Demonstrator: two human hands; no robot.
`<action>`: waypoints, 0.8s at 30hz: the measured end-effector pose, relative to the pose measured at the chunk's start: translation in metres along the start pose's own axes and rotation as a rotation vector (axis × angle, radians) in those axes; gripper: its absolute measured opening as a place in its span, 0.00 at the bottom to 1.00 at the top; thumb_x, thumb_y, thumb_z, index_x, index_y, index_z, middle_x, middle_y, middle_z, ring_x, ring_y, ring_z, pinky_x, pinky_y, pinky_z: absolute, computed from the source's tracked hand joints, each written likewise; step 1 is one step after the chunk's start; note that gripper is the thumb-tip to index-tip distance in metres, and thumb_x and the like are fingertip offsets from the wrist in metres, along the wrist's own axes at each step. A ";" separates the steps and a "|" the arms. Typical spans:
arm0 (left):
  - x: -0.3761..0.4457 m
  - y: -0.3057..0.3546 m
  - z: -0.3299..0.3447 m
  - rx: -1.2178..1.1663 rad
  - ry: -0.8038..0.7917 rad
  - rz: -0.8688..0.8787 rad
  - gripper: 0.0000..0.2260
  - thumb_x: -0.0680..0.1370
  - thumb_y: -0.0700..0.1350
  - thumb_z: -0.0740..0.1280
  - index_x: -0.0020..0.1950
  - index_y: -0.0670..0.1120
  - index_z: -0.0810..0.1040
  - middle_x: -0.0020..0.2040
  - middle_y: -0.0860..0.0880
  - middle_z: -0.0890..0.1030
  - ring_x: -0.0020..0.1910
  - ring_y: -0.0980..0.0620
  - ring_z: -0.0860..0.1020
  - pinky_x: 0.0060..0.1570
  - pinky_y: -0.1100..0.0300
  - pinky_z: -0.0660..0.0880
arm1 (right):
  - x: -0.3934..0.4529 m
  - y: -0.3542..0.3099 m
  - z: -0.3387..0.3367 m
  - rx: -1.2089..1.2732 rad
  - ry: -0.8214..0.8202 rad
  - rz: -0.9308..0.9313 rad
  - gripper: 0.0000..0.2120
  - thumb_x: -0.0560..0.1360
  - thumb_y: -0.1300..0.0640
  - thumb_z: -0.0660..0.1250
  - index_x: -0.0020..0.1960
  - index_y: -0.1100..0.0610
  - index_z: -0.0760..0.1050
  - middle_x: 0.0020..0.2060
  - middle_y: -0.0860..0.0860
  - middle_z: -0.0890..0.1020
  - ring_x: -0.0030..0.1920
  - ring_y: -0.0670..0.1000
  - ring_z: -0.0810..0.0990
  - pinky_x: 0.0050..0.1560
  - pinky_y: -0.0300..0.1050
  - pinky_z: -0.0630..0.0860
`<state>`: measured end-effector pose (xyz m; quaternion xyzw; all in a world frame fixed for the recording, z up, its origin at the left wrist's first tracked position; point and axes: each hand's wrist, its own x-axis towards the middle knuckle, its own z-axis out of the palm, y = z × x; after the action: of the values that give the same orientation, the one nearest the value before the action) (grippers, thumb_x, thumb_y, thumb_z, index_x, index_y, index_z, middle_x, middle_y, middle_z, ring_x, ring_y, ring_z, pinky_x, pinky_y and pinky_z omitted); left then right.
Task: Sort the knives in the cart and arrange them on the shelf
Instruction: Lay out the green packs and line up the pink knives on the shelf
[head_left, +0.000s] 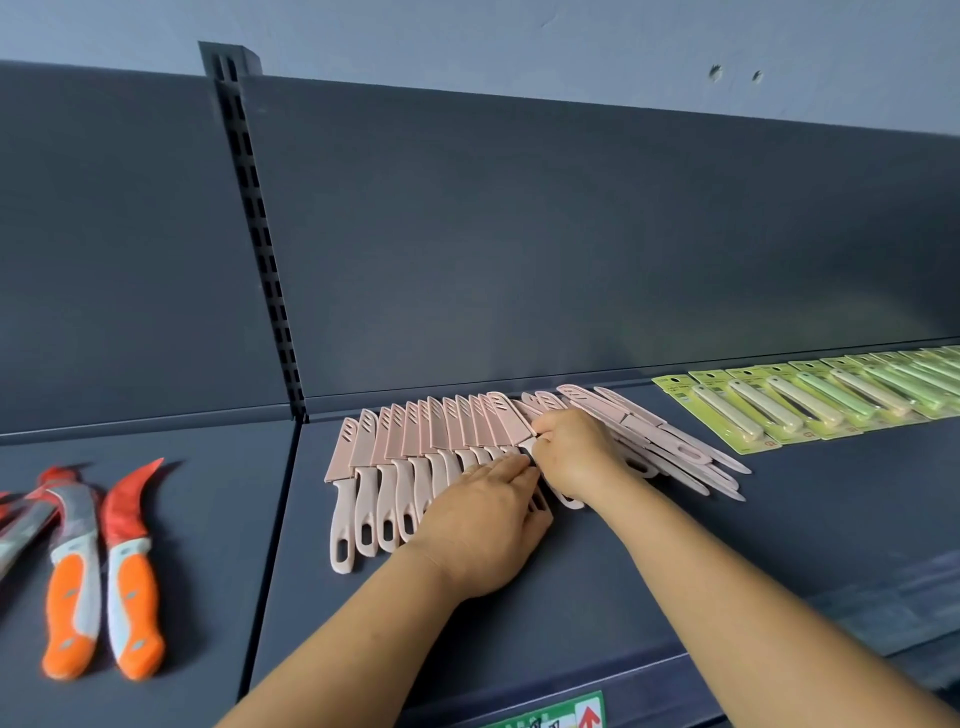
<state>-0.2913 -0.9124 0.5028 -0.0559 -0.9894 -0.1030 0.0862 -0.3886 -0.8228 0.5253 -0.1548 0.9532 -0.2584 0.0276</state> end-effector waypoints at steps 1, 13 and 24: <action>0.000 0.000 0.000 -0.007 0.002 0.004 0.21 0.81 0.52 0.55 0.73 0.48 0.64 0.71 0.52 0.66 0.67 0.49 0.67 0.68 0.61 0.57 | -0.001 0.000 0.001 -0.025 0.001 -0.015 0.13 0.72 0.66 0.57 0.30 0.58 0.61 0.27 0.52 0.66 0.31 0.56 0.65 0.25 0.41 0.57; 0.014 0.009 -0.005 0.049 -0.066 -0.009 0.25 0.81 0.56 0.55 0.75 0.46 0.60 0.77 0.48 0.59 0.75 0.49 0.57 0.72 0.58 0.51 | -0.004 0.037 -0.022 -0.370 0.038 -0.105 0.16 0.78 0.60 0.60 0.64 0.51 0.73 0.62 0.54 0.72 0.64 0.56 0.69 0.61 0.46 0.69; 0.019 0.015 0.004 0.052 -0.036 -0.054 0.20 0.80 0.56 0.55 0.67 0.46 0.69 0.69 0.49 0.68 0.68 0.48 0.66 0.65 0.58 0.61 | -0.005 0.031 -0.019 -0.313 0.049 -0.100 0.08 0.74 0.61 0.59 0.37 0.54 0.69 0.40 0.54 0.74 0.41 0.58 0.72 0.34 0.43 0.64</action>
<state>-0.3091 -0.8952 0.5054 -0.0288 -0.9942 -0.0787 0.0669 -0.3952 -0.7865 0.5257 -0.1983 0.9732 -0.1117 -0.0328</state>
